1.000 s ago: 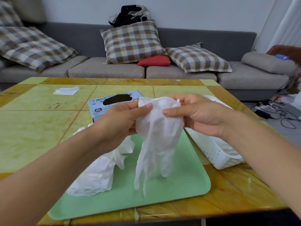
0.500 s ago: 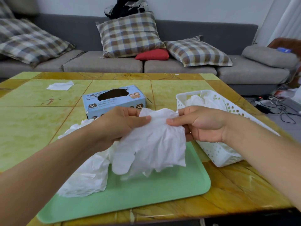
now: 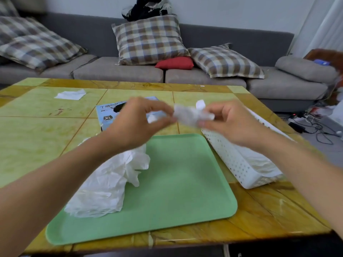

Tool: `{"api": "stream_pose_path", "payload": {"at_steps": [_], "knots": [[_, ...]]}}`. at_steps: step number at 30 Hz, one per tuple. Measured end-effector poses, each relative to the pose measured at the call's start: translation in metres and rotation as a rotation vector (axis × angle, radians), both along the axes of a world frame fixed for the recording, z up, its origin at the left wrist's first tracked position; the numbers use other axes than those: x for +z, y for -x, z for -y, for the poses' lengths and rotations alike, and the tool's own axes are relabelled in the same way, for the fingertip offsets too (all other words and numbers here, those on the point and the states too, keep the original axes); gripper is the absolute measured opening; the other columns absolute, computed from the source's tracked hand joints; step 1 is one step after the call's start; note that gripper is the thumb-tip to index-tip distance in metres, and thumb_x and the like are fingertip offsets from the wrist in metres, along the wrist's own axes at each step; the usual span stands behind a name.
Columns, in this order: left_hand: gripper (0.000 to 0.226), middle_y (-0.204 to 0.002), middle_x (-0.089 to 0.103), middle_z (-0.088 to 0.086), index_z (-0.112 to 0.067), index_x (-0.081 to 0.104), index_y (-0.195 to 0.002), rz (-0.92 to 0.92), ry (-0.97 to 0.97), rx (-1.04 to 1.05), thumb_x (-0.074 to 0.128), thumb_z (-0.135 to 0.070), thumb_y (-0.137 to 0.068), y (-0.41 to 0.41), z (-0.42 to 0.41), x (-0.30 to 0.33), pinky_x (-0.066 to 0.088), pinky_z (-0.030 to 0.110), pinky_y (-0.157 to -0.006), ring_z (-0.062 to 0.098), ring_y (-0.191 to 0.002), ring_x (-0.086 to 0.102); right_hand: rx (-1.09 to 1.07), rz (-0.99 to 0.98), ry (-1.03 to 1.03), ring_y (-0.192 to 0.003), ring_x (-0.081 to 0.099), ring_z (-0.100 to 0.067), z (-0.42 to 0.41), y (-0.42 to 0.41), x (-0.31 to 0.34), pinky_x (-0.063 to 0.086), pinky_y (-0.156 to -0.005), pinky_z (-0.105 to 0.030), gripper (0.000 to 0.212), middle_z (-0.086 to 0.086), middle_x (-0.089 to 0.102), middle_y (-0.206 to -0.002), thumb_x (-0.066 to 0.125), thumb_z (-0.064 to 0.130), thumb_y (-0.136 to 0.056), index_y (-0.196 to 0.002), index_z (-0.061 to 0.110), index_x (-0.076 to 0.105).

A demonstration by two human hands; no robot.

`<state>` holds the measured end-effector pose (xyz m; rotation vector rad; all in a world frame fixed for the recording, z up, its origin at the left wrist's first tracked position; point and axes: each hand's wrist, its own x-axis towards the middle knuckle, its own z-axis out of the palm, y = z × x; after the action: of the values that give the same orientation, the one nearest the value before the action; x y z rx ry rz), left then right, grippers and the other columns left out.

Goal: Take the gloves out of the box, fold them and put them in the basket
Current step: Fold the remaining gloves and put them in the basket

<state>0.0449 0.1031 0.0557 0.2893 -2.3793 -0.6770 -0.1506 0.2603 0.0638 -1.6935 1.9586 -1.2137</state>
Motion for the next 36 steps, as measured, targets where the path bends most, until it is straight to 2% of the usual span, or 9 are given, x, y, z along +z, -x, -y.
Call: {"api": "stream_pose_path", "payload": {"at_steps": [6, 10, 14, 21, 24, 27, 30, 34, 36], "knots": [[0.011, -0.097, 0.075, -0.021, -0.027, 0.08, -0.098, 0.532, 0.113, -0.314, 0.077, -0.03, -0.088, -0.009, 0.002, -0.059, 0.047, 0.01, -0.084, -0.011, -0.088, 0.066, 0.305, -0.535, -0.578, -0.089, 0.066, -0.001, -0.015, -0.011, -0.045, 0.054, -0.084, -0.029, 0.016, 0.014, 0.074, -0.093, 0.067, 0.013, -0.091, -0.098, 0.023, 0.078], [0.013, -0.102, 0.073, -0.021, -0.033, 0.077, -0.102, 0.603, 0.172, -0.408, 0.07, -0.037, -0.091, -0.009, -0.009, -0.068, 0.052, 0.028, -0.086, -0.003, -0.093, 0.064, 0.394, -0.594, -0.737, -0.092, 0.065, -0.009, -0.023, -0.028, -0.046, 0.055, -0.085, -0.038, 0.021, 0.01, 0.072, -0.098, 0.067, 0.015, -0.085, -0.101, 0.025, 0.077], [0.021, -0.107, 0.067, -0.019, -0.034, 0.075, -0.102, 0.71, 0.205, -0.489, 0.064, -0.031, -0.083, -0.01, -0.021, -0.07, 0.051, 0.03, -0.091, -0.001, -0.1, 0.06, 0.433, -0.492, -0.835, -0.096, 0.062, -0.004, -0.024, -0.029, -0.036, 0.053, -0.09, -0.034, 0.03, 0.013, 0.071, -0.1, 0.077, 0.054, -0.081, -0.097, 0.028, 0.077], [0.029, -0.112, 0.068, -0.022, -0.035, 0.073, -0.111, 0.428, 0.15, -0.222, 0.079, -0.04, -0.082, -0.015, 0.003, -0.029, 0.047, 0.023, -0.097, -0.006, -0.104, 0.06, 0.268, -0.656, -0.717, -0.13, 0.049, -0.012, 0.003, -0.027, -0.064, 0.043, -0.107, -0.036, 0.069, 0.013, 0.049, -0.146, 0.066, 0.065, -0.086, -0.145, 0.034, 0.049], [0.063, -0.132, 0.053, -0.029, -0.046, 0.058, -0.126, 0.606, 0.191, -0.091, 0.082, -0.06, -0.069, -0.035, 0.036, -0.012, 0.039, 0.025, -0.105, -0.008, -0.119, 0.048, 0.141, -0.65, -0.599, -0.113, 0.06, -0.013, 0.016, -0.035, -0.057, 0.052, -0.094, -0.039, 0.049, 0.01, 0.063, -0.126, 0.063, 0.062, -0.089, -0.129, 0.033, 0.063], [0.1, -0.148, 0.036, -0.03, -0.048, 0.038, -0.144, 0.828, 0.156, -0.029, 0.087, -0.063, -0.059, -0.055, 0.054, -0.018, 0.031, 0.023, -0.109, -0.002, -0.132, 0.037, 0.093, -0.348, -0.354, -0.102, 0.061, -0.006, 0.037, -0.058, -0.052, 0.054, -0.088, -0.03, 0.055, 0.012, 0.066, -0.117, 0.076, 0.054, -0.083, -0.13, 0.029, 0.064], [0.097, -0.148, 0.039, -0.025, -0.046, 0.036, -0.146, 0.869, 0.116, -0.036, 0.088, -0.055, -0.064, -0.068, 0.064, -0.039, 0.032, 0.024, -0.109, 0.003, -0.134, 0.039, 0.145, -0.188, -0.322, -0.103, 0.058, -0.005, 0.062, -0.093, -0.063, 0.049, -0.08, -0.024, 0.065, 0.012, 0.064, -0.122, 0.084, 0.048, -0.076, -0.134, 0.028, 0.063], [0.099, -0.154, 0.038, -0.017, -0.037, 0.033, -0.152, 0.855, 0.111, 0.015, 0.085, -0.053, -0.07, -0.071, 0.072, -0.051, 0.031, 0.029, -0.114, 0.01, -0.139, 0.038, 0.105, -0.139, -0.239, -0.085, 0.068, -0.017, 0.082, -0.106, -0.073, 0.056, -0.078, -0.042, 0.009, 0.003, 0.076, -0.093, 0.079, 0.023, -0.087, -0.095, 0.019, 0.081], [0.103, -0.152, 0.04, -0.014, -0.034, 0.03, -0.153, 0.801, 0.094, 0.046, 0.087, -0.051, -0.069, -0.07, 0.077, -0.049, 0.032, 0.031, -0.111, 0.012, -0.136, 0.039, 0.12, -0.158, -0.245, -0.084, 0.069, -0.025, 0.081, -0.099, -0.059, 0.056, -0.08, -0.046, 0.008, 0.0, 0.077, -0.086, 0.074, 0.015, -0.09, -0.091, 0.019, 0.081]]}}
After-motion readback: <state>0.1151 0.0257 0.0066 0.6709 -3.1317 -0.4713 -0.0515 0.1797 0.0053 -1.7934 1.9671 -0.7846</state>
